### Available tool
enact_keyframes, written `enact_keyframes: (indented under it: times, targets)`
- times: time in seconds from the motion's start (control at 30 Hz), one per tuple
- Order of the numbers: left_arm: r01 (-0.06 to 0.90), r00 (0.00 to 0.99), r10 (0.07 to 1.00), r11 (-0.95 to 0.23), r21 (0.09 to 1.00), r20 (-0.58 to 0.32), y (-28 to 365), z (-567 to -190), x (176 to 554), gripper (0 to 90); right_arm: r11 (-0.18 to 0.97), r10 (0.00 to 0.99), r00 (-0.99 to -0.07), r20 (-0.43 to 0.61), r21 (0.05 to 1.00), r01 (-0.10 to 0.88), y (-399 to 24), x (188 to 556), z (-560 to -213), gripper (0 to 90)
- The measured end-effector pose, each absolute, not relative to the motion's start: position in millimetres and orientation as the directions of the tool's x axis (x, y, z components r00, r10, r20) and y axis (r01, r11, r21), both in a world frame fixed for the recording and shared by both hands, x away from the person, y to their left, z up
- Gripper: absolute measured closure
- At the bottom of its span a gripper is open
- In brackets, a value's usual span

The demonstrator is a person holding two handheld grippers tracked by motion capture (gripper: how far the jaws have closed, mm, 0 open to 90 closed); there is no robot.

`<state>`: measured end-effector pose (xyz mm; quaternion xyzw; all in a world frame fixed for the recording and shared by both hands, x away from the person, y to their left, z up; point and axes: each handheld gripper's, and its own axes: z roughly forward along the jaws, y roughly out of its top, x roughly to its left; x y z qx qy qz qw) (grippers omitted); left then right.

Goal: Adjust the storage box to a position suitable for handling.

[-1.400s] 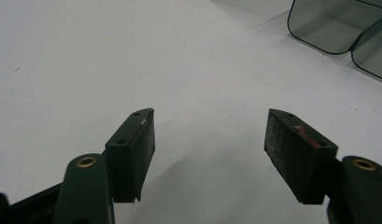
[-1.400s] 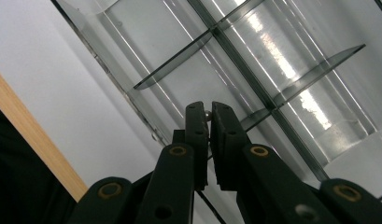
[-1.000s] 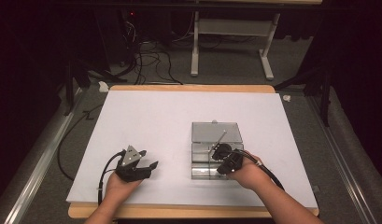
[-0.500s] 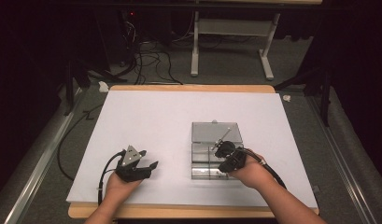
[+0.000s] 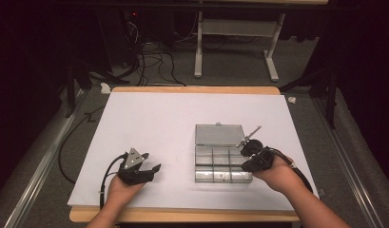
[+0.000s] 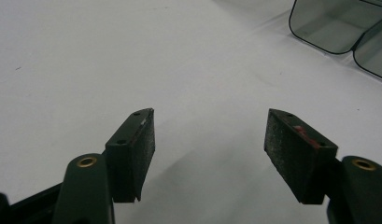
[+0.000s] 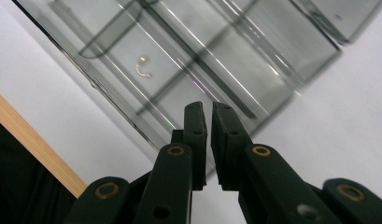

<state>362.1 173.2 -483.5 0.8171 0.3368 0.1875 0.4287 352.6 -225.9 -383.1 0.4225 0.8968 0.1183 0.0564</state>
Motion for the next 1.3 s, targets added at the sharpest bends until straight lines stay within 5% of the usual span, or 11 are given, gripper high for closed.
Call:
enact_keyframes:
  times: [0.5,1.3]
  targets:
    - [0.387,0.701,0.713,-0.404,0.829,0.020,173.2,-483.5,361.8,34.0,0.559,0.820,-0.570,-0.045,0.273,0.783,-271.1,339.4,-372.5,85.6]
    - [0.385,0.701,0.712,-0.404,0.830,0.021,173.4,-483.5,361.6,34.0,0.459,0.886,-0.463,-0.033,0.217,0.862,-321.7,332.9,-415.9,84.1]
